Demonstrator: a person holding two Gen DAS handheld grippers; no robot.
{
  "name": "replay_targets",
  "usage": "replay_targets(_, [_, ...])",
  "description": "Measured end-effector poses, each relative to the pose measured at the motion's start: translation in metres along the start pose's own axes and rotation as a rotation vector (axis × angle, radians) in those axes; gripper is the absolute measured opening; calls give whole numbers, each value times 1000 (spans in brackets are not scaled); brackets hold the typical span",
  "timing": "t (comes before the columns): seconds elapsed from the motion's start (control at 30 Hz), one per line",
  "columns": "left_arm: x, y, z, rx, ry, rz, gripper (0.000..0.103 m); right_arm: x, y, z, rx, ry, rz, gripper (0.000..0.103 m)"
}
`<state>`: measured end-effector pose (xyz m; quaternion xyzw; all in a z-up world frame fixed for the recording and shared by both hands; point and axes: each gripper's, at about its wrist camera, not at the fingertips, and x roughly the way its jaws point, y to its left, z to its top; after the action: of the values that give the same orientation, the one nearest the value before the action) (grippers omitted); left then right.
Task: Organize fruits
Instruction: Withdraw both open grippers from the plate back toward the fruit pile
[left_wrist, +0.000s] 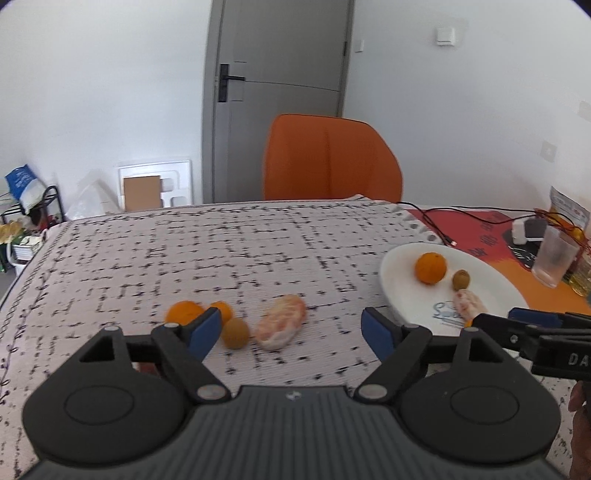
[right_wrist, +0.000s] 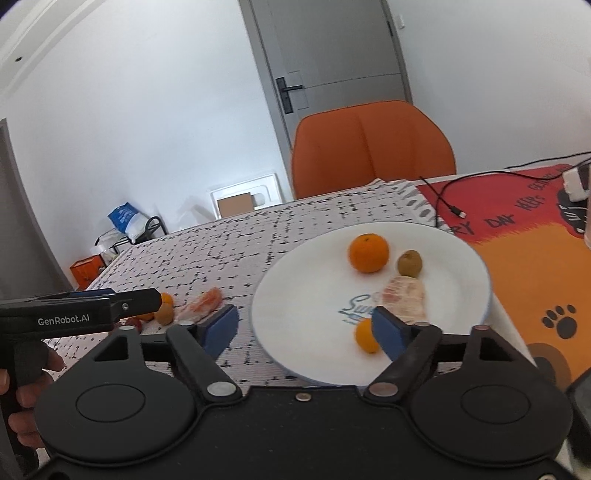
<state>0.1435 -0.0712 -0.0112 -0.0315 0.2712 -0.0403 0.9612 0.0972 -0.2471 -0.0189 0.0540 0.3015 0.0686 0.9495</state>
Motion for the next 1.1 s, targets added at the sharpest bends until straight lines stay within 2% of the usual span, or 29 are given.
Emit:
replay_targets(0.03, [-1, 4, -1, -4, -1, 7, 82, 1, 2, 0, -5, 2, 4, 93])
replay_targets(0.17, [-5, 19, -5, -26, 1, 30, 86, 5, 16, 1, -37, 0, 27, 103])
replay_targets(0.3, [-7, 35, -8, -52, 6, 89, 88, 10, 31, 3, -67, 8, 44, 103])
replay_targets(0.5, [-9, 57, -11, -88, 9, 126, 89, 19, 49, 4, -90, 28, 70, 103])
replay_targets(0.9, [-10, 86, -20, -137, 2, 129, 88, 36, 75, 4, -121, 78, 103, 103])
replay_targets(1.03, [-6, 93, -23, -154, 11, 124, 85, 43, 84, 4, -140, 87, 112, 103])
replay_targets(1.1, [-4, 96, -25, -163, 14, 118, 78, 47, 87, 4, -141, 93, 126, 100])
